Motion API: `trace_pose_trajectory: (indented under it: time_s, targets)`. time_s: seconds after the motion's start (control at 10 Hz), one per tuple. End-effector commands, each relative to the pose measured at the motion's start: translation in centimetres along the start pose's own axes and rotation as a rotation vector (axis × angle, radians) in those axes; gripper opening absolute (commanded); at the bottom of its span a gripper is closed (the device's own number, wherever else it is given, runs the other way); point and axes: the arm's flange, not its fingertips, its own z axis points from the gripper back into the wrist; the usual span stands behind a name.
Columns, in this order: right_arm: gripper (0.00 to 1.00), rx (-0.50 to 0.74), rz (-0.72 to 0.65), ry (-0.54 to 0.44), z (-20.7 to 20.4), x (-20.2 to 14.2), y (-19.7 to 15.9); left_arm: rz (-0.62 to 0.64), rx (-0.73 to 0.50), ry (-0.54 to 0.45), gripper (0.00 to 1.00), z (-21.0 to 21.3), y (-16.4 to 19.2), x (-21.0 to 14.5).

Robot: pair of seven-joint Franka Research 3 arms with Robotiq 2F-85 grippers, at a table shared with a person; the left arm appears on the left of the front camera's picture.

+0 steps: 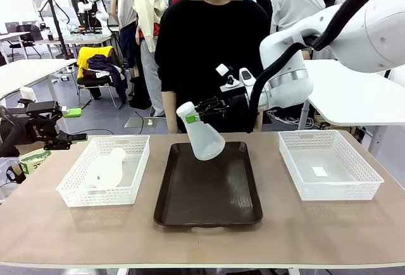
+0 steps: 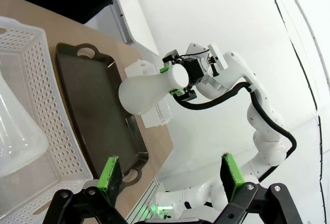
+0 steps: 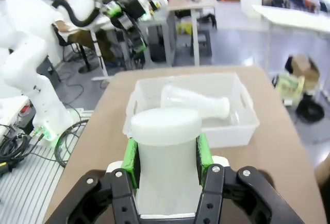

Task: Prepare the laboratory tools.
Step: Place the picked Big flask upright in the Handle tray as instructed by the person.

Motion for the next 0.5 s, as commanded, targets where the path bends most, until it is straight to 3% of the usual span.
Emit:
trace_pose_trajectory:
  time_s: [0.0,0.4]
  targets:
    - [0.0,0.031,0.059,-0.115,0.6,-1.9,0.2,-0.008,-0.026,-0.025,1.0,-0.1,0.0,0.1]
    - [0.0,0.025,0.122,-0.252,0.3,-5.3,-1.6,-0.008,-0.026,-0.025,1.0,-0.1,0.0,0.1]
